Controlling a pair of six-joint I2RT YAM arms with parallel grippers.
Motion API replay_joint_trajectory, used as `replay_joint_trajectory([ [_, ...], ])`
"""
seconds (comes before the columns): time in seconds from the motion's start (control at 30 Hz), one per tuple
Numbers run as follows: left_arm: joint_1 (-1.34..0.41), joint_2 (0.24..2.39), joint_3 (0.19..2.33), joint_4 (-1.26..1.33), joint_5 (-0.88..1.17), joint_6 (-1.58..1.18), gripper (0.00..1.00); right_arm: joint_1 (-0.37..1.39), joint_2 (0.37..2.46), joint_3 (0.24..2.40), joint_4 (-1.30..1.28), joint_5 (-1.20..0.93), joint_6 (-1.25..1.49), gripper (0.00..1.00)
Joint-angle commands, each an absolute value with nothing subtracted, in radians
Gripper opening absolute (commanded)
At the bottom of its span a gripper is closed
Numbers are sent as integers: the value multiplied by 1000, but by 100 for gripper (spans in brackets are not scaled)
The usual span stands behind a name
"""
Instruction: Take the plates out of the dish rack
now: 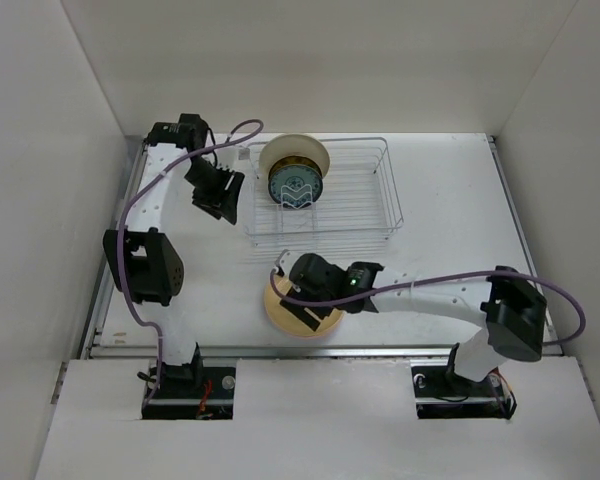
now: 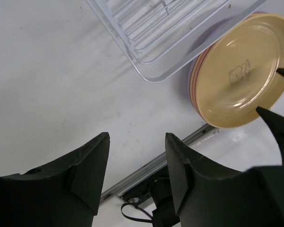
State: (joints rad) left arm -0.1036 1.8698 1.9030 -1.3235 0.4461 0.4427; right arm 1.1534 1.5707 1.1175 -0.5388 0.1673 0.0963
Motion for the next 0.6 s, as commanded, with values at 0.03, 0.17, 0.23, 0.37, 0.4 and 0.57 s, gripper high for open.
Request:
replay_joint_trajectory([
  [0.03,-67,1842,1894,-1322,486,394,47,1206,1586,1131,-454,264,100,82],
  [0.17,-58,1832,1858,-1322,486,394,47,1216,1682,1131,-454,356,133,82],
  [0.23,-58,1821,1849,-1322,486,394,47,1227,1721,1121,-454,396,144,82],
  [0.37,-58,1812,1848,-1313,486,394,47,1247,1789,1121,-443,454,167,82],
  [0.4,-58,1812,1848,-1313,486,394,47,1247,1789,1121,-443,454,181,82],
  [0.57,-58,1793,1848,-1313,486,394,47,1247,1761,1121,-423,417,181,82],
])
